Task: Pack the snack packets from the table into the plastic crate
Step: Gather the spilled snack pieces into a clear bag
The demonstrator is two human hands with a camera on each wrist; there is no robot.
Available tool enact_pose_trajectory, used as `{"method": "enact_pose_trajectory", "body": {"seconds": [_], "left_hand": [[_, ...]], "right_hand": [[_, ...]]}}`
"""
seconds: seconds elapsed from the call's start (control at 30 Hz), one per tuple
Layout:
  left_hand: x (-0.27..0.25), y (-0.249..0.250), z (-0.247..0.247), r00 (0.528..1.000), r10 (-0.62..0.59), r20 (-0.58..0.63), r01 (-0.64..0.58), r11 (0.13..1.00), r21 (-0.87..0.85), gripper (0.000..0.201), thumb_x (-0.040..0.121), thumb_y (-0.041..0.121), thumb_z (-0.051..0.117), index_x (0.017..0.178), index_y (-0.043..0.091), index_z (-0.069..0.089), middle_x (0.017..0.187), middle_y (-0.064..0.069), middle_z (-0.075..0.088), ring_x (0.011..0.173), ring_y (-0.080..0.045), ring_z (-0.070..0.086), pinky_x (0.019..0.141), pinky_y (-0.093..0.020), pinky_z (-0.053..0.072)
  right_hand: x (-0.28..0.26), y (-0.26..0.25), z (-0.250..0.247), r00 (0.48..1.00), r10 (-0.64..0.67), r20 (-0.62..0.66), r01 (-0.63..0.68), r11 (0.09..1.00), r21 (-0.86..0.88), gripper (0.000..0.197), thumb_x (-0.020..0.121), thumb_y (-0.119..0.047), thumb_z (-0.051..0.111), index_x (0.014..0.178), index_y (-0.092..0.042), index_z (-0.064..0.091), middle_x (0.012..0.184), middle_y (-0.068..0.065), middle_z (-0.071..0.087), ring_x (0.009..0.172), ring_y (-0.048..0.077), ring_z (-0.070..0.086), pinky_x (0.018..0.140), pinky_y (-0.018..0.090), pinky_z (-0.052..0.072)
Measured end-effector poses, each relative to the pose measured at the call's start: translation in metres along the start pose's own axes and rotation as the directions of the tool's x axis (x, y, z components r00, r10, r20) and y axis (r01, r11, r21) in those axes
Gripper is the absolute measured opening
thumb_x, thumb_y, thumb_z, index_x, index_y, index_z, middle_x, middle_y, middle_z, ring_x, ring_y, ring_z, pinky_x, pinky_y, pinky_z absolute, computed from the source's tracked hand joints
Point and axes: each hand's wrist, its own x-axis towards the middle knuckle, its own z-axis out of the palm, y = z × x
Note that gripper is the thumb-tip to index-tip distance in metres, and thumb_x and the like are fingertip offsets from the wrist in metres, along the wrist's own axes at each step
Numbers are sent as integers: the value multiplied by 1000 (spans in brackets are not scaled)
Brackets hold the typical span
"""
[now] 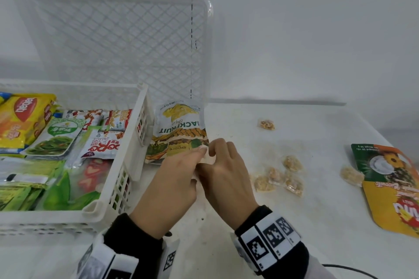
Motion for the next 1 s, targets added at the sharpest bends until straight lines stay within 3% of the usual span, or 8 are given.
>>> {"method": "enact_pose_trajectory", "body": {"seconds": [0.13, 0.23, 0.37, 0.53, 0.7, 0.87, 0.93, 1.0], "left_hand": [[2, -4, -7, 999, -23, -49, 22, 999, -31, 61, 77, -1, 69, 133, 14, 52, 131, 1, 57, 115, -13, 54, 94, 0, 27], [4, -8, -15, 992, 10, -126, -24, 994, -104, 55, 77, 0, 71, 128, 13, 57, 125, 7, 58, 115, -12, 57, 100, -22, 42], [4, -6, -17, 985, 100, -144, -119, 984, -130, 50, 77, -1, 71, 124, 13, 60, 119, 13, 58, 114, -7, 58, 97, -22, 46], [3, 4, -15, 944, 324, -59, -328, 940, -95, 40, 76, -5, 69, 114, 8, 67, 111, 5, 68, 104, -6, 62, 92, -16, 45], [1, 5, -12, 947, 274, -165, -304, 933, -195, 35, 80, 9, 67, 114, 17, 67, 110, 10, 69, 104, 0, 61, 89, -24, 49], [0, -5, -7, 1000, -28, 8, 23, 600, -799, 108, 59, 24, 88, 143, 40, 23, 133, 9, 55, 125, -8, 50, 101, -29, 42], [-1, -6, -2, 992, 29, 122, 88, 527, -845, 106, 54, 18, 88, 143, 29, 31, 129, 2, 59, 122, -15, 54, 97, -32, 45], [-2, -2, 4, 984, 93, 150, 90, 468, -879, 74, 57, 15, 83, 125, 23, 56, 115, -2, 67, 109, -18, 63, 83, -28, 52]], "right_hand": [[-8, 14, -9, 986, 105, 127, -143, 931, 335, 18, 90, -29, 54, 100, -28, 68, 109, 2, 44, 98, 20, 43, 81, 25, 40], [-11, 29, -22, 966, 68, 251, -155, 925, 348, 36, 86, -56, 50, 111, -35, 65, 128, -4, 38, 117, 12, 35, 95, 16, 31], [-9, 38, -29, 934, -17, 356, -79, 964, 254, 35, 81, -36, 70, 116, -32, 66, 139, 1, 40, 123, 17, 41, 100, 26, 37], [-1, 35, -31, 908, -45, 417, -46, 977, 206, 26, 88, -31, 63, 112, -20, 68, 113, 1, 48, 94, 20, 54, 79, 23, 44], [7, 33, -54, 799, -11, 601, -33, 997, 63, 34, 93, -46, 46, 114, -27, 66, 103, -2, 38, 80, 16, 47, 71, 24, 39], [20, 31, -84, 907, -44, 418, -106, 938, 330, 38, 83, -47, 59, 82, -13, 75, 75, -3, 50, 70, 13, 52, 68, 34, 45], [23, 29, -93, 934, -75, 349, -102, 881, 462, 49, 76, -53, 61, 71, -5, 70, 69, 2, 55, 65, 13, 54, 67, 33, 45], [27, 26, -97, 943, -67, 326, -121, 843, 523, 44, 77, -49, 63, 63, -8, 66, 64, 1, 55, 61, 9, 53, 68, 27, 42]]}}
